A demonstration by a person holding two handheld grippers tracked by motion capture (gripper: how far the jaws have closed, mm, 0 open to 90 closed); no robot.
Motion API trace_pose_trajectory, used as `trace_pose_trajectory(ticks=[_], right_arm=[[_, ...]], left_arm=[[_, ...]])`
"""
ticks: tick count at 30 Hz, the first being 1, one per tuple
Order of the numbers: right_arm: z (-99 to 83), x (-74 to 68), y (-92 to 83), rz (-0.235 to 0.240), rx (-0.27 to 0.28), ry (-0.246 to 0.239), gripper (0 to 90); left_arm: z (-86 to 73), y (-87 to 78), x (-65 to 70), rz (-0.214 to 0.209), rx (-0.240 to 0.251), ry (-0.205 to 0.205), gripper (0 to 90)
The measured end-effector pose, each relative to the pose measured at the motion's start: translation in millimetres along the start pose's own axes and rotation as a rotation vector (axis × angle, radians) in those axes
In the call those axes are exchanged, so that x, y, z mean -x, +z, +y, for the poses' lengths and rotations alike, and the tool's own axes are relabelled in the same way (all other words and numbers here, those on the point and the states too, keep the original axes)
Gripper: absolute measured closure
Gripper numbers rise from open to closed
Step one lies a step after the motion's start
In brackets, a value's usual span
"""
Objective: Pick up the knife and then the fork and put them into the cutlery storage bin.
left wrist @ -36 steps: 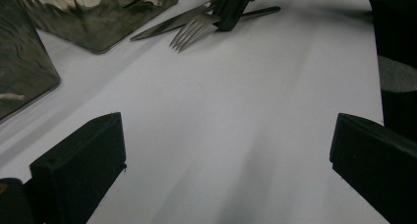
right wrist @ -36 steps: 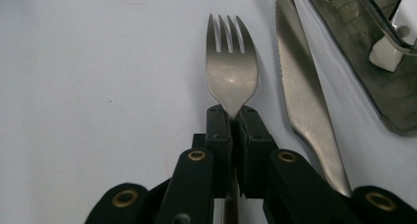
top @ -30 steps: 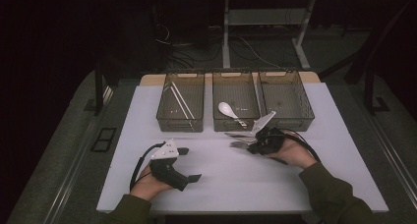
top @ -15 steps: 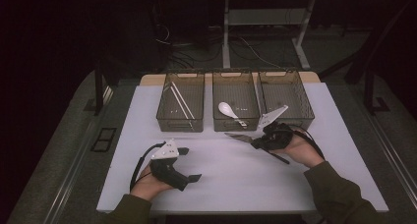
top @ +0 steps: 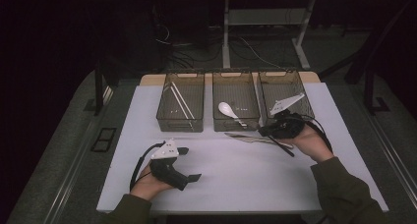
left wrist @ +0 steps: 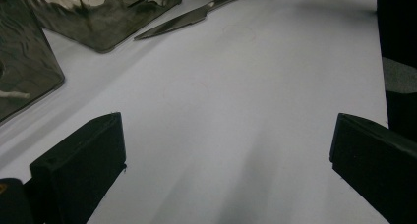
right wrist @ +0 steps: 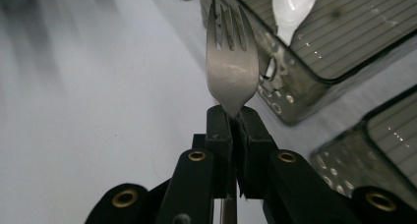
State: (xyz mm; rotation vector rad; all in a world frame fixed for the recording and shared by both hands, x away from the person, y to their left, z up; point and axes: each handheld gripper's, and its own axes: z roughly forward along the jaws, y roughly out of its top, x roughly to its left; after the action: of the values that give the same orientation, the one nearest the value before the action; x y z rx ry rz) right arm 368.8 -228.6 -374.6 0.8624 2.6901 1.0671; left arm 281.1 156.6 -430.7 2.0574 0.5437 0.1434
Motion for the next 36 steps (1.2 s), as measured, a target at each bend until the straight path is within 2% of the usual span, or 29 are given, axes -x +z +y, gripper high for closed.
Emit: trace_pose_trajectory(ticks=[10, 19, 28, 36], right_arm=[[6.2, 12.0, -13.9, -0.046, 0.029, 0.029, 84.7], [16.4, 37.9, -23.4, -0.090, 0.063, 0.094, 84.7], [28.4, 64.5, -34.6, -0.159, 0.059, 0.148, 84.7], [34.5, 83.0, -35.2, -0.200, 0.044, 0.180, 84.7]], left_arm=[[0.4, -0.1, -0.3, 0.007, 0.008, -0.003, 0.0], [0.5, 0.1, -0.8, 0.004, 0.013, -0.004, 0.0], [0.5, 0.2, -0.4, 0.002, 0.011, -0.005, 0.0], [0.6, 0.1, -0.2, 0.001, 0.012, -0.007, 0.0]])
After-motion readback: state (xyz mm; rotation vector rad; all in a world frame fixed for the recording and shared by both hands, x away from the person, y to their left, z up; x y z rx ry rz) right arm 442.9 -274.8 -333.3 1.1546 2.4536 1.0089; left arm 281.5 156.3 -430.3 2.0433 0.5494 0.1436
